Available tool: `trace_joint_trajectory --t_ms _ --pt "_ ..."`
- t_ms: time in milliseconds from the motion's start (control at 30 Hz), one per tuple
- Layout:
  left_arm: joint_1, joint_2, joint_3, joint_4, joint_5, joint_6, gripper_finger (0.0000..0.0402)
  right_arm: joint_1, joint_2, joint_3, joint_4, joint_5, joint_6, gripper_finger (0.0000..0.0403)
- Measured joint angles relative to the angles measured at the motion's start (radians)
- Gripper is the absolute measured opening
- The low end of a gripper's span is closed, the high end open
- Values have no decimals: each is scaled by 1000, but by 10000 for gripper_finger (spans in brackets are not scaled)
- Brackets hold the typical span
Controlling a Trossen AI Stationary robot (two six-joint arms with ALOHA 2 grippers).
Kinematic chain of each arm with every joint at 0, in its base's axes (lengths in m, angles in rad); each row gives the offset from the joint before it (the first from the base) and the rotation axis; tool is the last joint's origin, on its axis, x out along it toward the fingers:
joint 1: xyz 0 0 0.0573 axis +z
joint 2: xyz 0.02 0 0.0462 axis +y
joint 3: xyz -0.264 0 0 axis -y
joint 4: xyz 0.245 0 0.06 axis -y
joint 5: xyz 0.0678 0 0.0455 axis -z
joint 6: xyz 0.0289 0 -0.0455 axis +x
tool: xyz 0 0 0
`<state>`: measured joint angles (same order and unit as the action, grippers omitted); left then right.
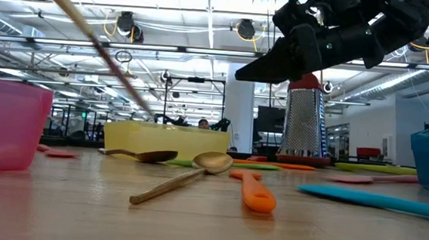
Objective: Pick & Place Kitchen Items
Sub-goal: Put the yellow table knife into the pink bin
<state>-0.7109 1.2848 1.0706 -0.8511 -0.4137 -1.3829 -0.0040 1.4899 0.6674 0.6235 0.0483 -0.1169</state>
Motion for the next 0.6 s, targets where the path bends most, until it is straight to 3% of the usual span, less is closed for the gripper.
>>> trace_joint_trajectory --t_ms 167,400,600 --pt "-53 -45 1 2 20 -44 81 0 0 0 0 0 0 140" --pt "-137 -99 1 -50 177 -52 81 0 0 0 0 0 3 139" --pt "-224 -130 1 -76 158 -75 81 0 0 0 0 0 56 139"
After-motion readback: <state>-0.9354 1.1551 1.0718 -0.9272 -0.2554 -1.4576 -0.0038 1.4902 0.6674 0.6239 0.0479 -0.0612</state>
